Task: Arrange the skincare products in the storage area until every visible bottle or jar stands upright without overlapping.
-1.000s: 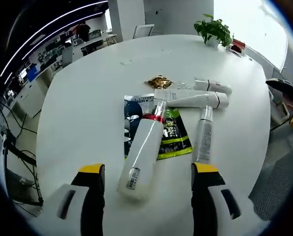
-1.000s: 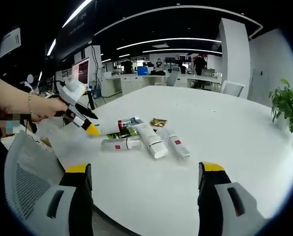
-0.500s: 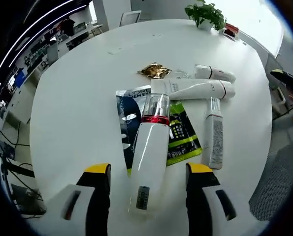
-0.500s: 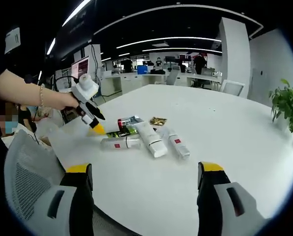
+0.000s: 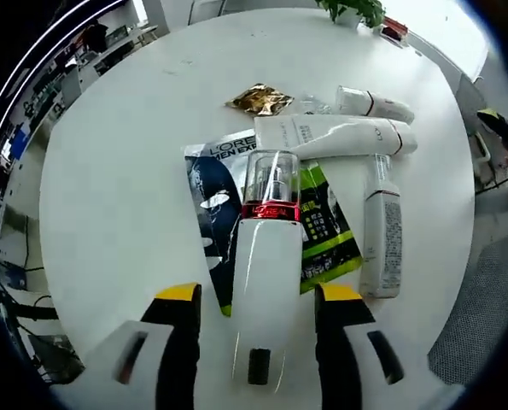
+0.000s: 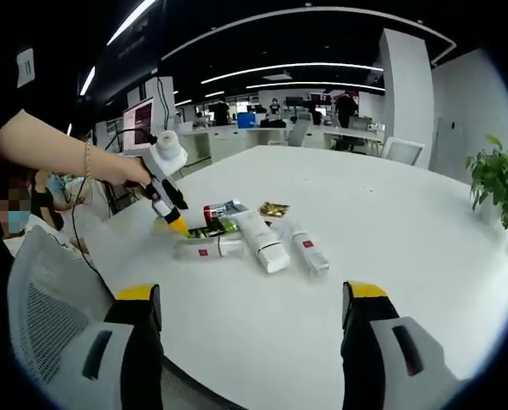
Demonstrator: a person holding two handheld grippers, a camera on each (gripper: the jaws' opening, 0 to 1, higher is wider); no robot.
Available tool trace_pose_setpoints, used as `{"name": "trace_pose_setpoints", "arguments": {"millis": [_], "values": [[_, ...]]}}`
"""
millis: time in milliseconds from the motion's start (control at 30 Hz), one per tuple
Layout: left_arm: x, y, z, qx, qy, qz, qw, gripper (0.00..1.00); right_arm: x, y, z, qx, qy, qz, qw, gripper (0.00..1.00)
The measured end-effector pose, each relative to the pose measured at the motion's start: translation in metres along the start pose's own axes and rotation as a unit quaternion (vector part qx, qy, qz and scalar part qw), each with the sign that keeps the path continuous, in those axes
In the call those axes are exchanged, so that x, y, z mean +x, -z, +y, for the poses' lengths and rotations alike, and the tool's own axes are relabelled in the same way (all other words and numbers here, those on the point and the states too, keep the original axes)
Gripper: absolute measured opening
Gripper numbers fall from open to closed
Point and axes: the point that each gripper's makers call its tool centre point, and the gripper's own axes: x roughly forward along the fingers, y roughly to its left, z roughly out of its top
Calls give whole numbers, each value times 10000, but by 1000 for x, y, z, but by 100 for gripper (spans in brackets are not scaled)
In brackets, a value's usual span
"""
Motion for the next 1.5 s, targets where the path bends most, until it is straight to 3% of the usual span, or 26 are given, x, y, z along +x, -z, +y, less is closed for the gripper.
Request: {"name": "trace_pose_setpoints", "arguments": {"millis": [467, 700, 967, 1033, 1067, 1133, 1400, 1500], "values": [[7, -7, -1, 399, 301, 587, 9970, 44, 1, 1, 0, 14, -7, 27, 10000, 86], [4, -2, -4, 486, 325, 723, 9957, 45, 1, 2, 0, 14, -19, 56, 10000, 86], [3, -1, 2, 358, 293, 801, 9957, 33, 1, 2, 0, 3, -21, 60, 10000, 86], [2, 1, 5, 433, 228, 841, 9953, 26, 1, 2, 0, -2, -10, 65, 10000, 85], [1, 1, 15, 870, 37, 888, 9922, 26, 1, 2, -1, -4, -8, 65, 10000, 85], [6, 1, 7, 600, 197, 853, 9944, 25, 1, 2, 0, -11, -9, 63, 10000, 85], [7, -1, 8, 571, 226, 797, 9949, 25, 1, 2, -1, -49, 18, 77, 10000, 85], [7, -3, 9, 456, 207, 632, 9967, 25, 1, 1, -2, -68, 35, 70, 9999, 85]]}}
